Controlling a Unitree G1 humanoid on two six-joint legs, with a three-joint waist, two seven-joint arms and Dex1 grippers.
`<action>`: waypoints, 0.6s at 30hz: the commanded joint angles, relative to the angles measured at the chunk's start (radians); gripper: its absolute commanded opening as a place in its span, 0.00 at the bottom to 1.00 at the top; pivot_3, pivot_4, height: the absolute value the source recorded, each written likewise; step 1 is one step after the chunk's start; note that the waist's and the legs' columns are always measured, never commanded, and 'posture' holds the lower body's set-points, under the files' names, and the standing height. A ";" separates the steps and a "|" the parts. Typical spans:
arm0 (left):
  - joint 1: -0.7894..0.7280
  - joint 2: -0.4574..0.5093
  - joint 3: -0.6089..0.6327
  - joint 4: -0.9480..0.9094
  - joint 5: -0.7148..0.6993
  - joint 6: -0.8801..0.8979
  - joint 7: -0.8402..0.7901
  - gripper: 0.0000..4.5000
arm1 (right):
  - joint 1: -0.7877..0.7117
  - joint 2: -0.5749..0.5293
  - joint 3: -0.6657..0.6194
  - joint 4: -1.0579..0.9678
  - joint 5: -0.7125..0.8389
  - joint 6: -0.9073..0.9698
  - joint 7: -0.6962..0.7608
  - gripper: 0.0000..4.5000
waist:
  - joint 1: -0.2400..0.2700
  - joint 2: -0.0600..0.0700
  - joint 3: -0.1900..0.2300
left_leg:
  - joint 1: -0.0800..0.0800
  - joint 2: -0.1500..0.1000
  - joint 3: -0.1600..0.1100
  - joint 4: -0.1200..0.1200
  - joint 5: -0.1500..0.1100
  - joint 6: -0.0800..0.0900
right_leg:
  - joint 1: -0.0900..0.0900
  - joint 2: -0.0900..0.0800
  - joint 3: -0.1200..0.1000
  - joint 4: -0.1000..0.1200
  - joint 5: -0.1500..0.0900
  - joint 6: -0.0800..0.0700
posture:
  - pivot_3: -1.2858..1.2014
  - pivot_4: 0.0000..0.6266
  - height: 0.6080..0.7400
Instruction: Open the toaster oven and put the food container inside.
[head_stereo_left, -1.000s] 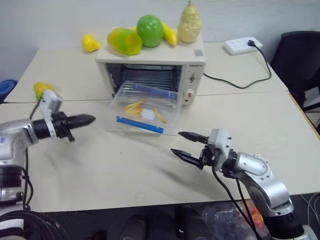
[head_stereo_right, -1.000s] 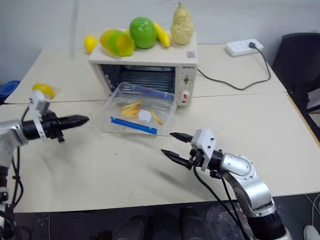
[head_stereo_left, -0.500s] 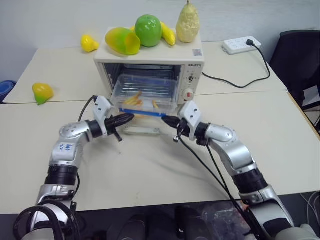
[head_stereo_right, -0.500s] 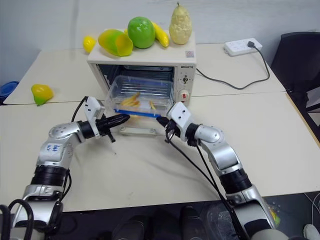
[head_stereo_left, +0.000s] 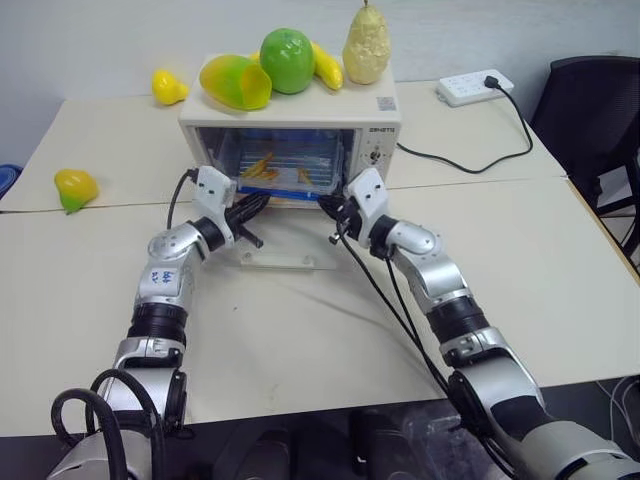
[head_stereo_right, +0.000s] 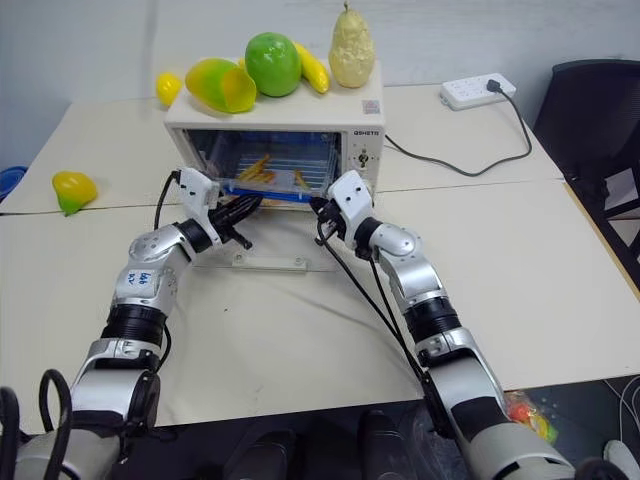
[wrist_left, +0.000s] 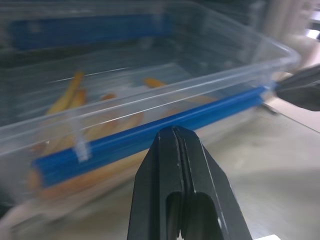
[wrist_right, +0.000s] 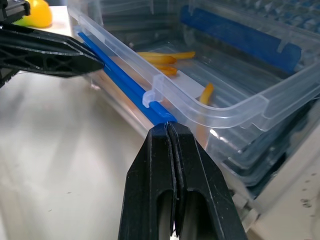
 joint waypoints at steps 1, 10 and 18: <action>-0.003 0.035 0.016 0.004 0.011 -0.034 -0.025 0.00 | 0.009 0.003 -0.025 -0.063 0.033 0.007 0.044 0.01 | -0.002 0.000 0.000 | 0.000 0.000 0.000 0.000 0.000 0.000 | 0.000 0.000 0.000 0.000 0.000 0.000 | 0.52 0.24 1.00; 0.271 0.285 0.113 -0.397 -0.244 0.215 -0.438 0.33 | 0.325 -0.236 -0.118 -0.466 0.211 0.182 0.282 0.00 | -0.016 0.000 0.000 | -0.001 0.001 -0.001 -0.001 -0.001 0.000 | 0.000 -0.001 0.000 -0.002 0.000 0.000 | 0.52 0.24 1.00; 0.511 0.480 0.213 -0.429 -0.324 0.230 -0.708 0.87 | 0.415 -0.300 -0.056 -0.304 0.116 0.055 0.389 0.00 | -0.013 0.003 0.001 | 0.003 0.001 0.003 -0.003 -0.001 0.001 | 0.001 0.000 0.003 -0.004 0.000 0.000 | 0.52 0.24 1.00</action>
